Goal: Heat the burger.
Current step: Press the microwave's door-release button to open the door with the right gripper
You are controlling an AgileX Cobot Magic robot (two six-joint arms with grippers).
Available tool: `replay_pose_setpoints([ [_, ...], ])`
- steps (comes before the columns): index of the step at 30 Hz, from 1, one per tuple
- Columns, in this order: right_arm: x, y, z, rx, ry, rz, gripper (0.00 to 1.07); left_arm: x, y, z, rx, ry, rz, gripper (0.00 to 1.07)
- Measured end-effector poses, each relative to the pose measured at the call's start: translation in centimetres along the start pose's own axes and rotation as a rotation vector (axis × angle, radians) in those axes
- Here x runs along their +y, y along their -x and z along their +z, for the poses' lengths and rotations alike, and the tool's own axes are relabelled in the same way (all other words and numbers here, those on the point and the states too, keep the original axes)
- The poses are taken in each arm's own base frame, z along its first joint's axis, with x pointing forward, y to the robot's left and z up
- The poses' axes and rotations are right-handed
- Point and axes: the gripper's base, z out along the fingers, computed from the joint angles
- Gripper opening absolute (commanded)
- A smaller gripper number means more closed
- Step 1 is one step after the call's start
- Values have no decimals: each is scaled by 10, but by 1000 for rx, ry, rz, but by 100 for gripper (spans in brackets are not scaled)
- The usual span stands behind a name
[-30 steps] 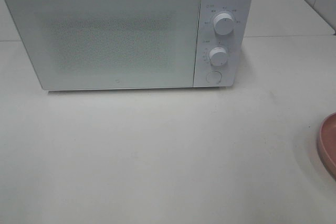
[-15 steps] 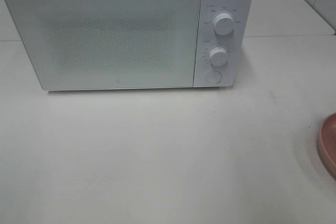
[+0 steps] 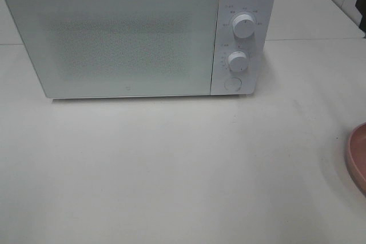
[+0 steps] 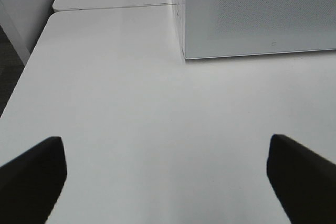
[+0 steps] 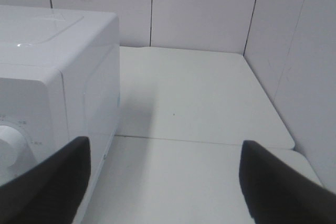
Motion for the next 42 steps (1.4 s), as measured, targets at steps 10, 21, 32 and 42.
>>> replay_pose_setpoints([
  [10,11,-19,18,-48,-75,-69,75,0,0,0,0,0,0,96],
  [21,51,-40,28,-41,-48,-85,75,0,0,0,0,0,0,96],
  [32,83,-64,28,-7,-95,-83,75,0,0,0,0,0,0,96],
  [42,109,-86,24,57,-47,-115,75,0,0,0,0,0,0,96],
])
